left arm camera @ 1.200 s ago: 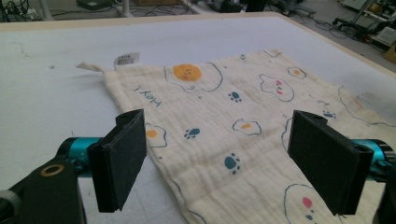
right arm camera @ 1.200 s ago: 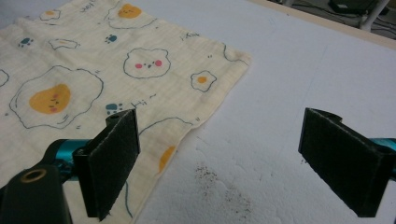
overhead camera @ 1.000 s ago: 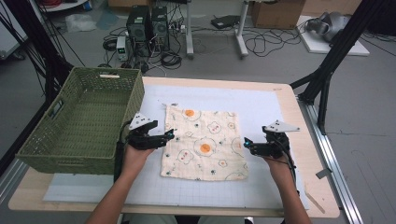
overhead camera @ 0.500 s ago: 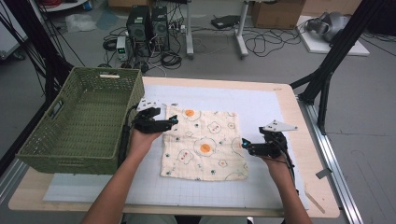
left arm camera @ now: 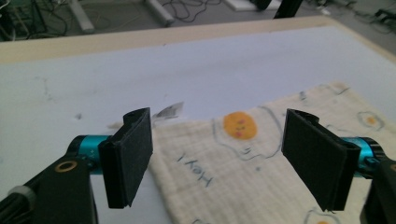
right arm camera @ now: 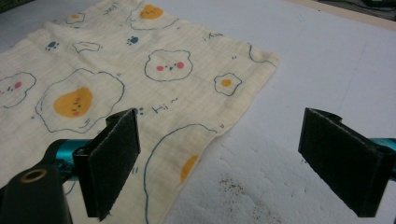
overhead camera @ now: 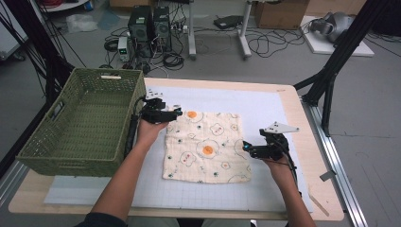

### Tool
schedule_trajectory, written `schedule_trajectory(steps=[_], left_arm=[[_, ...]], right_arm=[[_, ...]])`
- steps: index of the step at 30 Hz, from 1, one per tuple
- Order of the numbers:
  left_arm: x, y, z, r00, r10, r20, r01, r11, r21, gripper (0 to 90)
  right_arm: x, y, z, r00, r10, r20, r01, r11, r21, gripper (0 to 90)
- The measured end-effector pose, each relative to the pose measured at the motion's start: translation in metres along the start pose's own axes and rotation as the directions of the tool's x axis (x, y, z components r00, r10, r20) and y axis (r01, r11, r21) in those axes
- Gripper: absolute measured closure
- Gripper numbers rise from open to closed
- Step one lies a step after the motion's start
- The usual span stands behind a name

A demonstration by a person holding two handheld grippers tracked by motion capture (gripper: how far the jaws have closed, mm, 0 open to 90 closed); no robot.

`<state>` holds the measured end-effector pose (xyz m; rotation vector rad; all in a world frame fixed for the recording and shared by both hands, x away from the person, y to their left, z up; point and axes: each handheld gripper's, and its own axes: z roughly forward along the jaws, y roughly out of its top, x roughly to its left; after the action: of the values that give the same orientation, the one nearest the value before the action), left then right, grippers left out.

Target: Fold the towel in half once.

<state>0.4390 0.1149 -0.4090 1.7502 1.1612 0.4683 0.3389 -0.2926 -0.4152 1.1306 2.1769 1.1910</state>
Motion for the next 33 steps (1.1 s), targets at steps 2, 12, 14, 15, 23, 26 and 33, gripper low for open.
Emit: schedule_trajectory(steps=[2, 12, 14, 15, 23, 26, 33], left_arm=[[0.003, -0.002, 0.004, 0.9999, -0.005, -0.012, 0.005, 1.0000, -0.003, 27.3], [0.020, -0.020, 0.031, 0.9940, -0.042, -0.101, 0.052, 0.9942, 0.094, 40.7], [0.021, -0.021, 0.034, 0.9933, -0.038, -0.109, 0.050, 0.9935, 0.103, 42.6], [0.021, -0.022, 0.035, 0.9931, -0.041, -0.110, 0.053, 0.9931, 0.105, 43.4], [0.017, -0.014, 0.047, 0.9899, 0.050, -0.133, -0.026, 0.9831, 0.181, 47.9], [0.017, -0.015, 0.047, 0.9846, 0.066, -0.162, -0.037, 0.9837, 0.176, 56.4], [0.015, -0.016, 0.047, 0.9896, 0.084, -0.117, -0.063, 0.9828, 0.173, 85.5]], right_arm=[[0.000, 0.000, 0.000, 1.0000, 0.002, 0.000, -0.002, 1.0000, -0.001, 12.0], [0.001, 0.000, 0.006, 1.0000, -0.006, -0.007, 0.006, 0.9999, 0.014, 12.0], [0.000, -0.001, 0.006, 1.0000, 0.002, -0.009, -0.002, 0.9998, 0.022, 12.0], [0.000, -0.001, 0.007, 1.0000, 0.001, -0.009, -0.001, 0.9997, 0.024, 12.0], [0.001, -0.001, 0.008, 0.9999, 0.000, -0.013, 0.000, 0.9996, 0.030, 12.0], [0.001, -0.001, 0.008, 0.9999, -0.003, -0.012, 0.003, 0.9995, 0.033, 12.0], [-0.007, 0.001, 0.018, 0.9976, 0.029, 0.063, -0.032, 0.9984, 0.047, 12.0]])
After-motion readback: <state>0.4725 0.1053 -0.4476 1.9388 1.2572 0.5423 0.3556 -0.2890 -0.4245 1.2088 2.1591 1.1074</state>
